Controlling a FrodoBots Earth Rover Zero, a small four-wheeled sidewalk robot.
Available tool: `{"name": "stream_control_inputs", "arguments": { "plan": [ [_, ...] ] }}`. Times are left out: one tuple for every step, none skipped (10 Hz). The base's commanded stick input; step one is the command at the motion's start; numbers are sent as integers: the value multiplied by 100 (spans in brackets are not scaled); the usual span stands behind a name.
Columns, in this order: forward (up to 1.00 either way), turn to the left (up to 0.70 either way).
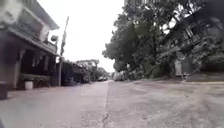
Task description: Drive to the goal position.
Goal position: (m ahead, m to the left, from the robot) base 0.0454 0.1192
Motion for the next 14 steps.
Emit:
{"name": "stream_control_inputs", "arguments": {
  "plan": [
    [100,0],
    [100,0],
    [100,0],
    [100,0],
    [100,0],
    [100,0],
    [100,0],
    [100,0],
    [100,0],
    [100,0],
    [100,0],
    [100,0],
    [100,0],
    [100,0]
  ]
}}
